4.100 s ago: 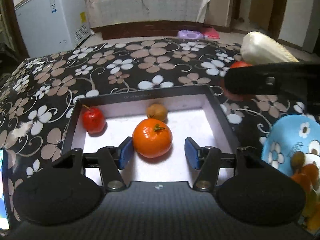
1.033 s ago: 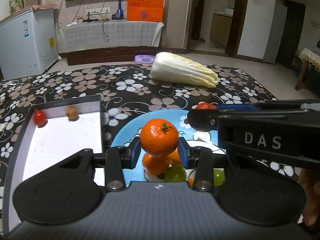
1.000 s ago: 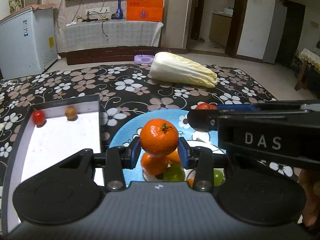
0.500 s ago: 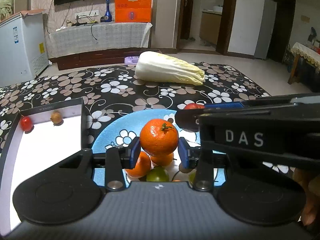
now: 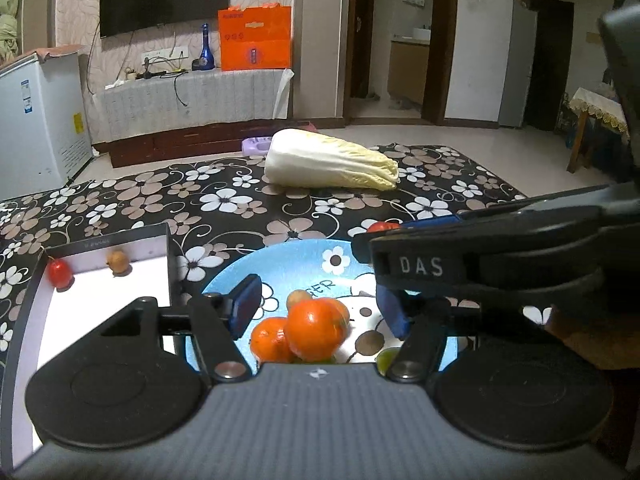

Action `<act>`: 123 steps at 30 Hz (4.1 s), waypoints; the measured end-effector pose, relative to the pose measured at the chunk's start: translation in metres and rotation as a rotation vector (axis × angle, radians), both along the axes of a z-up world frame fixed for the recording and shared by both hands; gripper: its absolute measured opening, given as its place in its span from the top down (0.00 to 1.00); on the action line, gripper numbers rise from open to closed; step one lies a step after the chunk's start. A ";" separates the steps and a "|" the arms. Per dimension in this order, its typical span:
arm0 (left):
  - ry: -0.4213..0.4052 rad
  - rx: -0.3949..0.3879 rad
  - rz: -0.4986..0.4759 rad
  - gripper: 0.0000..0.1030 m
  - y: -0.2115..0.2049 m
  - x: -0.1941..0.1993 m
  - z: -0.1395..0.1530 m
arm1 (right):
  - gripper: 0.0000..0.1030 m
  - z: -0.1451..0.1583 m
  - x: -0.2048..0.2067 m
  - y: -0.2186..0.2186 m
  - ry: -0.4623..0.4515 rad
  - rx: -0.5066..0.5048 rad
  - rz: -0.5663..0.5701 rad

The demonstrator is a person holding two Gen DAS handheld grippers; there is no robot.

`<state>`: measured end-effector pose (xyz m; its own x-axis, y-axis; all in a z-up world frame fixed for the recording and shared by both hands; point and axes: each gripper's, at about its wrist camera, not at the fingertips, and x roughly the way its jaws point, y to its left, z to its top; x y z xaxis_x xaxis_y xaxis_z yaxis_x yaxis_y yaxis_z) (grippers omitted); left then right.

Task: Organize fruits
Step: 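Open the left gripper to drop the orange onto the blue plate, then lower the large red tomato and open the right gripper over the plate, then grasp the brown round fruit with the right gripper while the left gripper returns to the tray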

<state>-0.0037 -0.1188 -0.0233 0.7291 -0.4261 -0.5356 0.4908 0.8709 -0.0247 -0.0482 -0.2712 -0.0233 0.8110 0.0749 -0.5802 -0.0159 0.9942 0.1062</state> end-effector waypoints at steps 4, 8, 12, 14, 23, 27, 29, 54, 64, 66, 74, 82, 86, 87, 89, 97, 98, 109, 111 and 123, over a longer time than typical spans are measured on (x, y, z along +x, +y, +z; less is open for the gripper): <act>0.013 -0.039 0.026 0.33 0.017 0.003 0.005 | 0.65 -0.002 0.003 -0.002 0.006 0.009 -0.005; 0.022 -0.044 0.077 0.33 0.032 0.008 0.008 | 0.65 -0.003 0.006 -0.005 0.011 0.042 -0.016; 0.019 -0.044 0.100 0.33 0.045 0.012 0.011 | 0.65 -0.008 0.011 -0.005 0.036 0.035 -0.023; 0.018 -0.039 0.106 0.33 0.049 0.012 0.011 | 0.65 -0.011 0.014 -0.004 0.055 0.030 -0.019; 0.017 -0.029 0.122 0.33 0.055 0.012 0.012 | 0.65 -0.023 0.019 -0.001 0.118 -0.051 -0.053; 0.016 -0.025 0.122 0.33 0.055 0.012 0.012 | 0.65 -0.026 0.021 -0.002 0.133 -0.063 -0.066; 0.014 -0.019 0.121 0.33 0.054 0.011 0.012 | 0.65 -0.026 0.021 -0.002 0.132 -0.062 -0.071; 0.021 0.001 0.132 0.33 0.054 0.014 0.008 | 0.64 -0.035 0.037 0.007 0.147 -0.071 -0.077; 0.022 0.003 0.134 0.32 0.055 0.014 0.008 | 0.64 -0.034 0.039 0.011 0.141 -0.078 -0.078; 0.020 0.004 0.134 0.32 0.055 0.014 0.008 | 0.64 -0.034 0.040 0.013 0.142 -0.086 -0.075; 0.018 0.005 0.144 0.32 0.061 0.016 0.009 | 0.58 -0.030 0.039 0.015 0.115 -0.090 -0.080; 0.015 0.002 0.178 0.32 0.075 0.020 0.011 | 0.58 -0.022 0.037 0.021 0.074 -0.084 -0.076; 0.017 0.010 0.210 0.32 0.086 0.024 0.012 | 0.58 -0.017 0.036 0.029 0.035 -0.067 -0.048; 0.018 0.011 0.217 0.32 0.090 0.024 0.012 | 0.58 -0.015 0.036 0.032 0.023 -0.061 -0.036; 0.017 0.014 0.233 0.32 0.097 0.026 0.012 | 0.58 -0.012 0.036 0.039 -0.001 -0.056 -0.009; 0.012 0.029 0.305 0.32 0.135 0.037 0.015 | 0.58 -0.002 0.041 0.081 -0.069 -0.008 0.155; 0.011 0.037 0.313 0.32 0.139 0.039 0.016 | 0.58 -0.001 0.042 0.086 -0.072 -0.002 0.169; 0.047 0.065 0.353 0.32 0.188 0.051 0.013 | 0.60 -0.017 0.104 0.149 0.046 -0.008 0.291; 0.052 0.051 0.358 0.32 0.194 0.052 0.014 | 0.60 -0.025 0.119 0.158 0.083 -0.006 0.294; 0.097 -0.013 0.365 0.32 0.205 0.063 0.017 | 0.60 -0.056 0.180 0.195 0.202 -0.138 0.260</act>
